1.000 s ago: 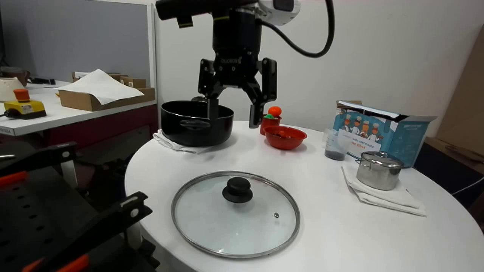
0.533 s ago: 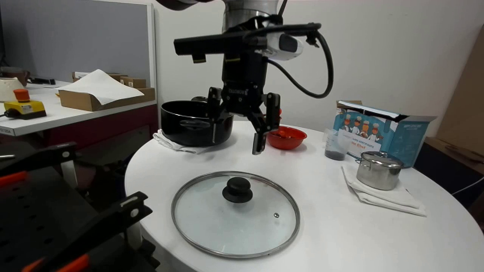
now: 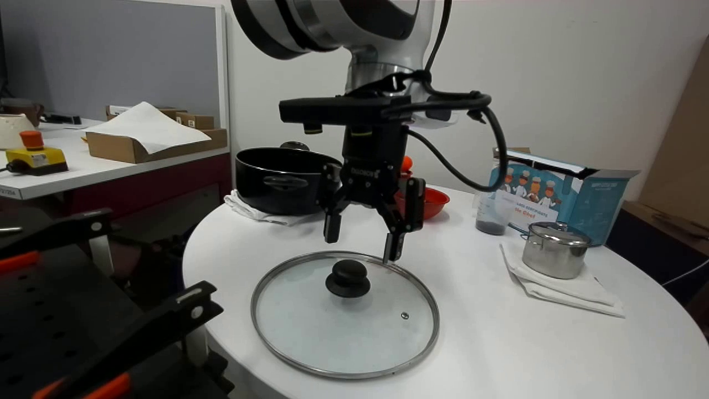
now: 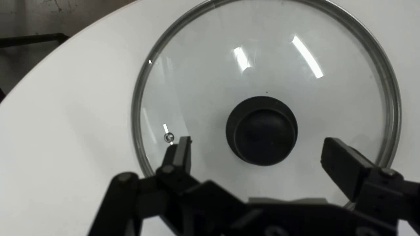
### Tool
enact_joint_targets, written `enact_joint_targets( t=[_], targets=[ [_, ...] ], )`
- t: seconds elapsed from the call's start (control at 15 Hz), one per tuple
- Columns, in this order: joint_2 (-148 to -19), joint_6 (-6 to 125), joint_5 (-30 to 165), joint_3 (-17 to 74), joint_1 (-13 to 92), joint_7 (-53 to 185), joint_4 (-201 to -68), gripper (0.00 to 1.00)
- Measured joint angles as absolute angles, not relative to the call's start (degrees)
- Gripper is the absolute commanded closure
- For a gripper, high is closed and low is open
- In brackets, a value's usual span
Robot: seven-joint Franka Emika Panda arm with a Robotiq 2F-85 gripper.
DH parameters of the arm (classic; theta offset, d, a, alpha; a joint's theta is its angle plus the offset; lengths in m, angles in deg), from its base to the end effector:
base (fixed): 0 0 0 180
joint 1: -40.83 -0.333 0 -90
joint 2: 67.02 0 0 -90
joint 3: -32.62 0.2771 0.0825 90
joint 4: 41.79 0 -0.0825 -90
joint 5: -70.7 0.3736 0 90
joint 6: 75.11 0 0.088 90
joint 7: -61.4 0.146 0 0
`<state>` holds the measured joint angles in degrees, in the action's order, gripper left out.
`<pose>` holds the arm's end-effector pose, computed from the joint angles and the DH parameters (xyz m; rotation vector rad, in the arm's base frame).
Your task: Move the lid on the table away from the black pot
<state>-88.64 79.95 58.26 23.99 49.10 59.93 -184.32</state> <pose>0.4045 -0.1296 0.0670 3.0237 -0.0890 -0.2700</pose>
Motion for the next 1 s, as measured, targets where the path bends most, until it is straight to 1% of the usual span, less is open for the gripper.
enact_joint_targets(
  t=[0.47, 0.53, 0.6, 0.67, 1.0],
  targets=[
    [-92.9, 80.0, 58.2, 23.4, 48.3, 59.9, -181.7, 0.00],
    [-93.3, 80.1, 58.2, 23.4, 48.0, 59.9, -181.5, 0.25],
    [-93.7, 80.2, 58.2, 23.3, 47.7, 59.9, -181.4, 0.26],
    [-94.1, 80.5, 58.1, 23.2, 47.4, 59.9, -181.2, 0.32],
    [-95.6, 82.0, 57.8, 22.0, 45.7, 59.9, -181.1, 0.72]
  ],
)
